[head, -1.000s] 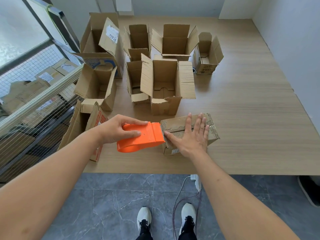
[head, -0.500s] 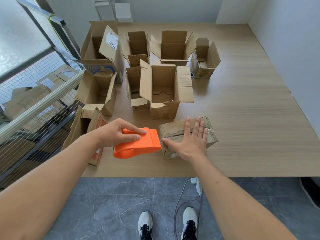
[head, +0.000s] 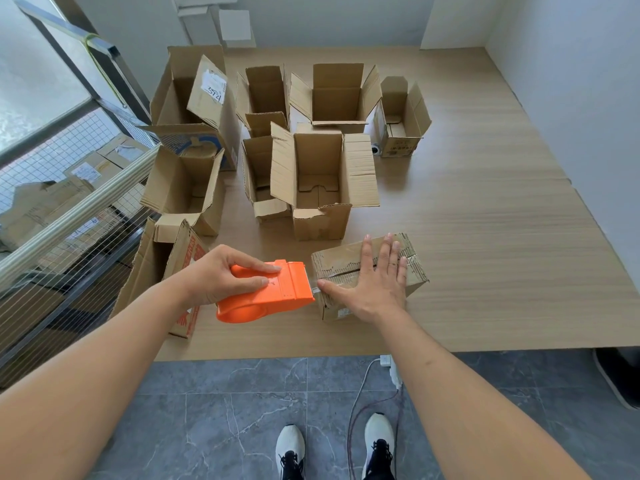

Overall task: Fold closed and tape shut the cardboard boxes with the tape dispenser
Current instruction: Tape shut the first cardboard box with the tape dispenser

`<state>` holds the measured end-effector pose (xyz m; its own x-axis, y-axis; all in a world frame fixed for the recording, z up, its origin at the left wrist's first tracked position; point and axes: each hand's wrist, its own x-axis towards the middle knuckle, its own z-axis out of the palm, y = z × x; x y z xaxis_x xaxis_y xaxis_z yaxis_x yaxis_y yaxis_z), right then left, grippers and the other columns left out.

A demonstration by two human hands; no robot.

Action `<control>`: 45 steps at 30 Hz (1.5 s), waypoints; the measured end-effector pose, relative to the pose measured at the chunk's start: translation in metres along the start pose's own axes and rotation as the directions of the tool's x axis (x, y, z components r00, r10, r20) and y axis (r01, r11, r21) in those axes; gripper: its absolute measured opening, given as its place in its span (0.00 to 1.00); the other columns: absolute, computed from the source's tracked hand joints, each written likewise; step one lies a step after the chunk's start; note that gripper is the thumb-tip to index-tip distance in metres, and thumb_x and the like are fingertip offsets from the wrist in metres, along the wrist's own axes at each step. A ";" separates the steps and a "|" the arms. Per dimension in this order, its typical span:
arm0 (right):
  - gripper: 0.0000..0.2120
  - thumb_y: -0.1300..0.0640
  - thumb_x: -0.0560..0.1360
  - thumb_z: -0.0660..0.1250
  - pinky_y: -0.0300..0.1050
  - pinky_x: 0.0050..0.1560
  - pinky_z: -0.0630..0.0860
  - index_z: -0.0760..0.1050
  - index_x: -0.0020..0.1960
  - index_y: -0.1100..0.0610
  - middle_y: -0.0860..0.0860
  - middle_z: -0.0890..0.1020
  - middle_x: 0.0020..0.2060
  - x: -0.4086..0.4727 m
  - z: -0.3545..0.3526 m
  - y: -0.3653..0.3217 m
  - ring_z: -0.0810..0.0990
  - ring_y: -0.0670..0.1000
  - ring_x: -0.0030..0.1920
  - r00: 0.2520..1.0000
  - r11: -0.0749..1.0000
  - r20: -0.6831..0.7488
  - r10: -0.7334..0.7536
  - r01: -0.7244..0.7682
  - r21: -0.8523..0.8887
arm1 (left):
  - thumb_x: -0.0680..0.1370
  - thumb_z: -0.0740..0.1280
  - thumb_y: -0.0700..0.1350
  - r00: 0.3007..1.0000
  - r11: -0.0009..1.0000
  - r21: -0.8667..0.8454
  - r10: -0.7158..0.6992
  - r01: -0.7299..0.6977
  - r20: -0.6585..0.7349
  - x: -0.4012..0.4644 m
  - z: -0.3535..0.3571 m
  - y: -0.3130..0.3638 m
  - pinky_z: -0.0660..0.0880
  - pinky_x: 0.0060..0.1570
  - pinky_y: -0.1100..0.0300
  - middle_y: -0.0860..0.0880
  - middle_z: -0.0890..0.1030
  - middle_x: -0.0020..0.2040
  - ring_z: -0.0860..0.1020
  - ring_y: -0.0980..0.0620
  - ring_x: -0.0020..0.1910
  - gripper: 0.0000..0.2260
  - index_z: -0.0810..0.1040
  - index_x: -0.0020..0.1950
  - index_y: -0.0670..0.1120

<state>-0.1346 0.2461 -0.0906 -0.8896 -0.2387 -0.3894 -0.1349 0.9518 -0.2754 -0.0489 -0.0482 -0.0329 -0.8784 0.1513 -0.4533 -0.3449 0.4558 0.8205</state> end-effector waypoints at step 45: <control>0.68 0.11 0.56 0.48 0.60 0.76 0.26 0.25 0.79 0.49 0.59 0.21 0.74 0.002 -0.007 -0.009 0.19 0.58 0.74 0.996 0.998 0.068 0.056 -0.055 -0.025 | 0.75 0.73 0.60 0.997 0.921 0.384 -0.041 0.061 -0.059 0.030 0.014 0.050 0.77 0.49 0.58 0.60 0.78 0.58 0.76 0.58 0.52 0.09 0.84 0.54 0.69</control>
<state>-0.1381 0.2379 -0.0828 -0.8643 -0.1972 -0.4627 -0.0970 0.9680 -0.2313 -0.0877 -0.0085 -0.0103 -0.8816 0.0800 -0.4652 -0.2444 0.7657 0.5949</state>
